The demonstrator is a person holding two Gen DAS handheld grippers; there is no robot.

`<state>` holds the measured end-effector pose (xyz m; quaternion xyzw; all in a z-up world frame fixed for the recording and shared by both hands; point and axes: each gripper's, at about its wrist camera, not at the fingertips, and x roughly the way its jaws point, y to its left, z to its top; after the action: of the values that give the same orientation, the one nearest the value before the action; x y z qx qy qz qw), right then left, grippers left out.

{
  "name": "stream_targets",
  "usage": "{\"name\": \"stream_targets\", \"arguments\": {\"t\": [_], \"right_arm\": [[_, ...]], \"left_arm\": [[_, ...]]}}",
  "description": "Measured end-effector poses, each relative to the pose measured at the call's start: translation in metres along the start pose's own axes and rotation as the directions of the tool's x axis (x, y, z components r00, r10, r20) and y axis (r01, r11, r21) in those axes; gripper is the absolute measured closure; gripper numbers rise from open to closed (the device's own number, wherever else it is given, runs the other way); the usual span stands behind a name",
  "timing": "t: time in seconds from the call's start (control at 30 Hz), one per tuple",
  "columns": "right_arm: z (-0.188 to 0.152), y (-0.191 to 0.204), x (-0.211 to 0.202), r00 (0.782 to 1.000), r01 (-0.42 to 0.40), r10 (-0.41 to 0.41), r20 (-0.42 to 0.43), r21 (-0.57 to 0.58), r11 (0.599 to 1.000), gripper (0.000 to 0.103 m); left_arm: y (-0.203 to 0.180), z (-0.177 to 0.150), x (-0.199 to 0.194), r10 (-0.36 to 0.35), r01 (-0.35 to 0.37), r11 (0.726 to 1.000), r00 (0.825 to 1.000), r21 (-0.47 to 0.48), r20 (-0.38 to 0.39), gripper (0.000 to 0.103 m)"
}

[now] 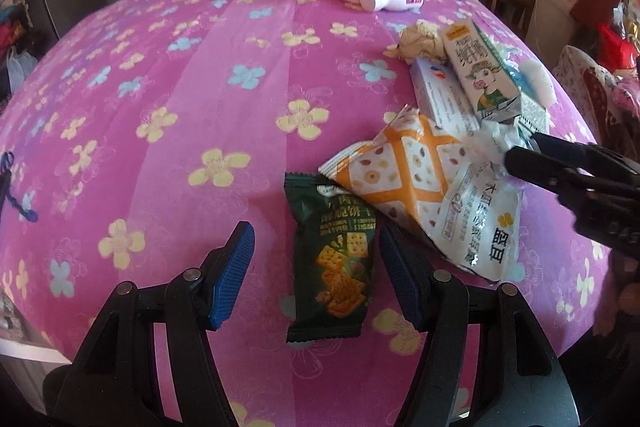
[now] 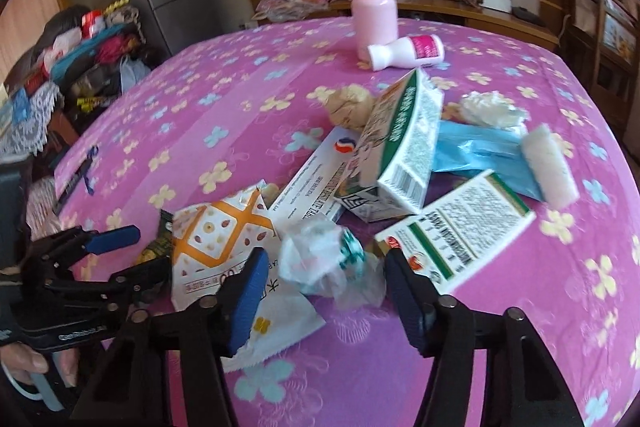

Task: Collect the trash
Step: 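Grasp the green snack packet with the left tool while the right tool grasps white tissue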

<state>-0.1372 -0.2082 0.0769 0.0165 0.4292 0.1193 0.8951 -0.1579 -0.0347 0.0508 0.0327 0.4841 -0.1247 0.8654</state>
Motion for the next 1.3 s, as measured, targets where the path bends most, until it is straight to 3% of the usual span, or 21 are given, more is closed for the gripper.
{"name": "stream_targets", "arguments": {"t": [0.07, 0.1, 0.17, 0.2, 0.27, 0.5, 0.8, 1.3], "right_arm": [[-0.001, 0.001, 0.007, 1.000, -0.006, 0.006, -0.011, -0.003, 1.000, 0.061], [-0.003, 0.001, 0.007, 1.000, -0.003, 0.003, -0.003, -0.005, 1.000, 0.067], [-0.004, 0.001, 0.007, 1.000, -0.011, 0.011, -0.008, -0.004, 1.000, 0.081], [-0.005, 0.001, 0.004, 1.000, -0.020, 0.020, -0.004, 0.003, 1.000, 0.081], [-0.006, 0.002, -0.008, 0.999, -0.040, 0.040, 0.020, 0.006, 0.999, 0.081], [-0.008, 0.002, -0.051, 0.994, -0.069, 0.067, 0.090, 0.011, 0.998, 0.081], [-0.015, -0.005, -0.089, 0.989, -0.040, 0.034, 0.146, 0.032, 0.999, 0.081], [-0.027, -0.030, -0.126, 0.981, 0.021, -0.037, 0.190, 0.085, 0.996, 0.081]], "left_arm": [[0.002, -0.001, 0.003, -0.015, 0.015, 1.000, 1.000, -0.014, -0.013, 0.059], [0.005, -0.001, 0.003, -0.005, 0.005, 1.000, 1.000, -0.020, -0.010, 0.072], [0.008, 0.000, -0.001, -0.014, 0.014, 0.999, 1.000, -0.031, -0.007, 0.075], [0.011, 0.000, -0.002, -0.039, 0.038, 0.998, 0.999, -0.049, -0.016, 0.085], [0.014, 0.001, -0.005, -0.060, 0.058, 0.996, 0.998, -0.071, -0.019, 0.085], [0.019, 0.005, -0.045, -0.049, 0.057, 0.994, 0.996, -0.097, 0.078, 0.085], [0.001, 0.018, -0.084, -0.058, 0.071, 0.995, 0.983, -0.066, 0.173, 0.085], [-0.063, 0.035, -0.087, -0.117, 0.115, 0.993, 0.976, 0.022, 0.184, 0.085]]}}
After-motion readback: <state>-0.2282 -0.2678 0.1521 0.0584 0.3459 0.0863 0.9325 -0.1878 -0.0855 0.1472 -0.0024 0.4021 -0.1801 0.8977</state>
